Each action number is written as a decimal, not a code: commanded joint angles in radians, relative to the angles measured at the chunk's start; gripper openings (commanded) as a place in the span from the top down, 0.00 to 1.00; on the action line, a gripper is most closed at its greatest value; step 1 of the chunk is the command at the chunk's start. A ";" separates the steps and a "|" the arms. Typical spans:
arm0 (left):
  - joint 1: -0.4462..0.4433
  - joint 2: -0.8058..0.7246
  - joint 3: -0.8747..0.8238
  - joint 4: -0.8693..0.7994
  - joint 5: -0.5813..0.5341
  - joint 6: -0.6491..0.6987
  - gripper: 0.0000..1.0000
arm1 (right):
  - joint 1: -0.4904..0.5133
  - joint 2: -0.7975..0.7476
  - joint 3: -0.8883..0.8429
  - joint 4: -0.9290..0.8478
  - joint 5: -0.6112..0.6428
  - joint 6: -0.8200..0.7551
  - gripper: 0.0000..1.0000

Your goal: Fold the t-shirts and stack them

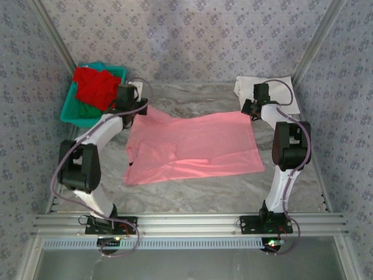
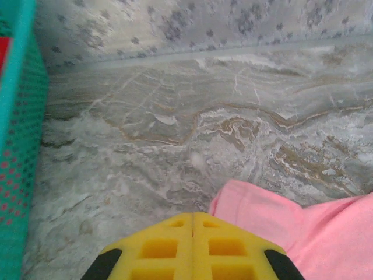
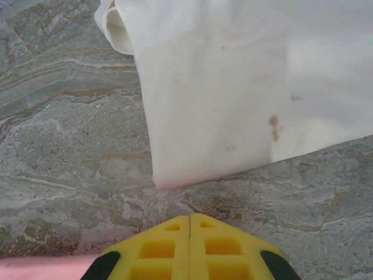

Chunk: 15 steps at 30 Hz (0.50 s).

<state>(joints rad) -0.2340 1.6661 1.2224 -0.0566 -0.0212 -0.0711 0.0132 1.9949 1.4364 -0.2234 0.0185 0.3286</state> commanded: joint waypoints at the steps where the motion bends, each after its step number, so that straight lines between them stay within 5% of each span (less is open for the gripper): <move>1: -0.004 -0.117 -0.096 0.068 -0.055 -0.022 1.00 | -0.018 -0.031 -0.012 0.044 -0.008 0.009 1.00; 15: -0.018 -0.356 -0.384 0.066 -0.170 -0.103 1.00 | -0.047 -0.060 -0.123 0.142 -0.034 0.069 1.00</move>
<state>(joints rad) -0.2417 1.3621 0.8494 -0.0006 -0.1570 -0.1452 -0.0231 1.9747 1.3281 -0.1188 -0.0010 0.3695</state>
